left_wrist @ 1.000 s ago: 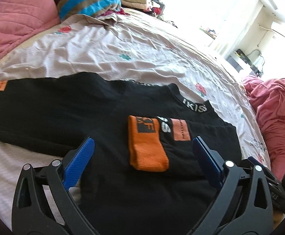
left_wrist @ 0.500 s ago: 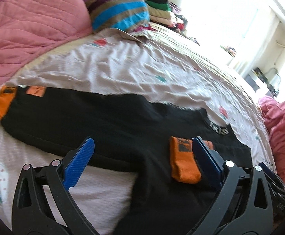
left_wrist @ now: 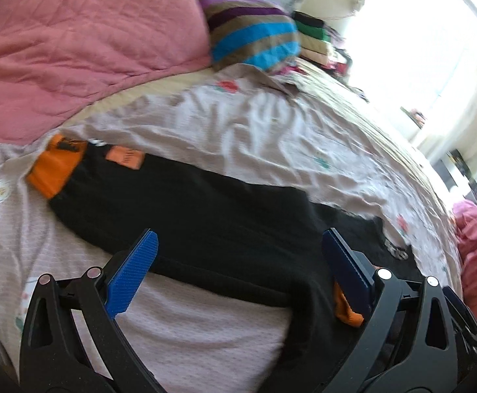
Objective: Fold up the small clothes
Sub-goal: 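Move the left tool to the other orange cuff and grasp it, then lift the sleeve with the left tool, lay it across the body, release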
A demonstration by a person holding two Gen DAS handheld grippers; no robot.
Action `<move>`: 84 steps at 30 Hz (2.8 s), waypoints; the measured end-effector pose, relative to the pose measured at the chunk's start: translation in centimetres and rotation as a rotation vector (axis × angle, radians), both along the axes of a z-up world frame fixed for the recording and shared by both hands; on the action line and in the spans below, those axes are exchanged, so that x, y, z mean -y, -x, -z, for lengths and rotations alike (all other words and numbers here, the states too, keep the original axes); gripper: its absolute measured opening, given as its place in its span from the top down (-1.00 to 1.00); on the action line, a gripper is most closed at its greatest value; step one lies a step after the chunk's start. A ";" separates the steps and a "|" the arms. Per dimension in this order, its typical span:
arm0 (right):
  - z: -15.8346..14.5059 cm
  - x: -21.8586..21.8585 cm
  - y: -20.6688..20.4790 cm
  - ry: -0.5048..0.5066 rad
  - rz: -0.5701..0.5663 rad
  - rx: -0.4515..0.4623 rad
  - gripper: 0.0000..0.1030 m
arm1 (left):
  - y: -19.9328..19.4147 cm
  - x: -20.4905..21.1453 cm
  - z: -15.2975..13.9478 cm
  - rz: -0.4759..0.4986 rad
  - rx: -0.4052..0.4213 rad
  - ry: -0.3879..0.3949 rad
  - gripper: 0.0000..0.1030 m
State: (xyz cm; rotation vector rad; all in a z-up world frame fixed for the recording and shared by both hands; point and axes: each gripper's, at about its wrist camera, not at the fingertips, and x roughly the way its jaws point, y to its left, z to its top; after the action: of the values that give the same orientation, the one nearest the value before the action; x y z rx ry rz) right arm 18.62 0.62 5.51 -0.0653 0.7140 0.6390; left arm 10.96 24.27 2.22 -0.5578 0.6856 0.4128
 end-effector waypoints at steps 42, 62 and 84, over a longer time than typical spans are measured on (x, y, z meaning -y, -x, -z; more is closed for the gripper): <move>3.8 -12.8 -0.1 0.054 -0.229 -0.051 -0.91 | 2.1 -15.4 5.9 -0.429 -0.085 0.094 0.32; 2.5 -3.8 0.6 -0.073 -0.077 -0.083 -0.90 | 4.8 -10.2 -0.4 -0.130 0.360 0.254 0.88; 1.7 9.1 -0.6 -0.068 0.203 -0.067 -0.90 | -0.9 6.5 -3.1 0.488 0.395 0.134 0.87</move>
State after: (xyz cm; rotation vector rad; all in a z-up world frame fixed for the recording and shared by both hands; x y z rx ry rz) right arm 19.23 -8.47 3.80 0.0909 0.7515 0.4722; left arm 11.82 17.73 5.28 -0.5566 0.4464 -0.1989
